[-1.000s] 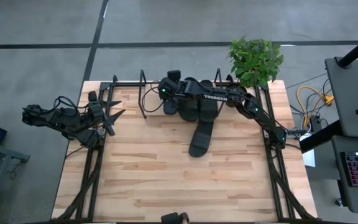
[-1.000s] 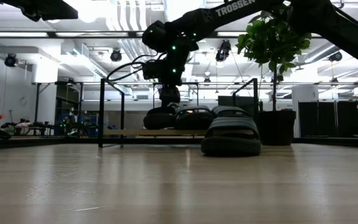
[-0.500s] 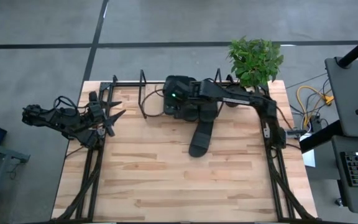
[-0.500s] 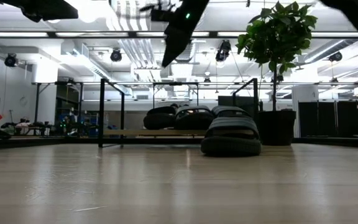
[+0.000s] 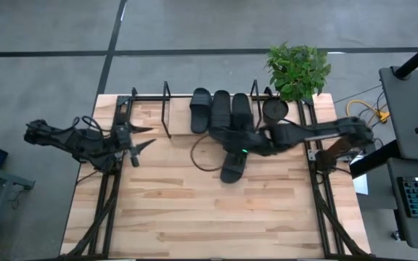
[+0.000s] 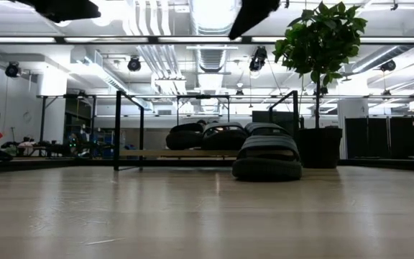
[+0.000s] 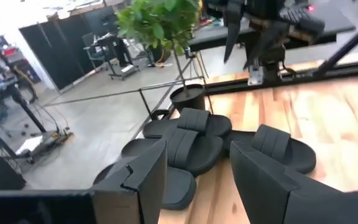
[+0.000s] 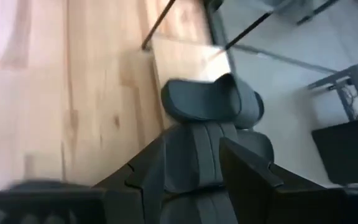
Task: Pick and place slides into the shelf
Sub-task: Put the black slides on the shelf
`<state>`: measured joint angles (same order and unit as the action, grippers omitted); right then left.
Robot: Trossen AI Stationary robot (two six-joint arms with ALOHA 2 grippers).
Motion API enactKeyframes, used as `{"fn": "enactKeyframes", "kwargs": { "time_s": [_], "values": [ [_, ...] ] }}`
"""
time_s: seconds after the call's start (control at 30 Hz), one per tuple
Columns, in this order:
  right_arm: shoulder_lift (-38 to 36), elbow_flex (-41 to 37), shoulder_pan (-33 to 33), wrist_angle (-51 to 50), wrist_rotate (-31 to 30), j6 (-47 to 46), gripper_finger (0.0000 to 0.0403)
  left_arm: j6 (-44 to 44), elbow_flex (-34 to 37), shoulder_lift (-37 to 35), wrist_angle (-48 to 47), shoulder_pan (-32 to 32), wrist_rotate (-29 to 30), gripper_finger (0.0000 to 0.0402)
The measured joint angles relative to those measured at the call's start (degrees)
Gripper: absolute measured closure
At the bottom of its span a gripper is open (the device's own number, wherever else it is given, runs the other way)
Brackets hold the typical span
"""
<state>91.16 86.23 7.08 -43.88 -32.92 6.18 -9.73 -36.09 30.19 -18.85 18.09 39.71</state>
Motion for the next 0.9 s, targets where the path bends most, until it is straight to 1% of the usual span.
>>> {"fn": "enactKeyframes", "kwargs": {
  "time_s": [0.07,0.17,0.23,0.33,0.4,0.43,0.57,0.7,0.8,0.9],
  "values": [
    [-3.73,-5.38,1.90,4.60,-3.56,-2.27,0.0262,-2.46,0.02,2.61,2.84,0.00,-0.54,0.0240],
    [-8.44,-12.83,4.60,9.75,-9.25,-3.16,0.0264,-5.53,-0.05,9.01,6.71,0.00,-1.77,0.0240],
    [-10.91,-16.60,6.12,12.08,-11.24,-3.12,0.0266,-7.30,-0.05,12.47,8.70,0.00,-2.37,0.0240],
    [-13.91,-20.95,7.72,14.62,-12.68,-5.02,0.0266,-9.38,0.12,18.35,14.07,-0.05,-6.87,0.0240],
    [-15.66,-23.08,8.47,16.20,-13.69,-6.74,0.0266,-11.30,-0.36,22.38,20.34,-0.04,-8.56,0.0240],
    [-16.44,-24.08,8.75,16.31,-14.39,-7.11,0.0267,-11.90,-0.81,24.69,22.77,-0.07,-9.09,0.0240],
    [-18.41,-26.83,9.36,17.25,-17.09,-6.77,0.0269,-15.56,-2.31,34.46,27.30,-0.09,-9.21,0.0240],
    [-19.90,-28.18,9.43,17.56,-20.22,-7.22,0.0269,-21.10,-4.25,42.01,38.30,-0.09,-9.20,0.0240],
    [-21.01,-28.62,9.46,17.70,-23.15,-7.23,0.0272,-23.04,-5.96,47.55,41.50,-0.20,-9.19,0.0240],
    [-21.75,-28.63,9.45,17.56,-25.06,-7.21,0.0275,-23.70,-8.68,52.32,41.78,-0.47,-8.93,0.0240]
  ]
}}
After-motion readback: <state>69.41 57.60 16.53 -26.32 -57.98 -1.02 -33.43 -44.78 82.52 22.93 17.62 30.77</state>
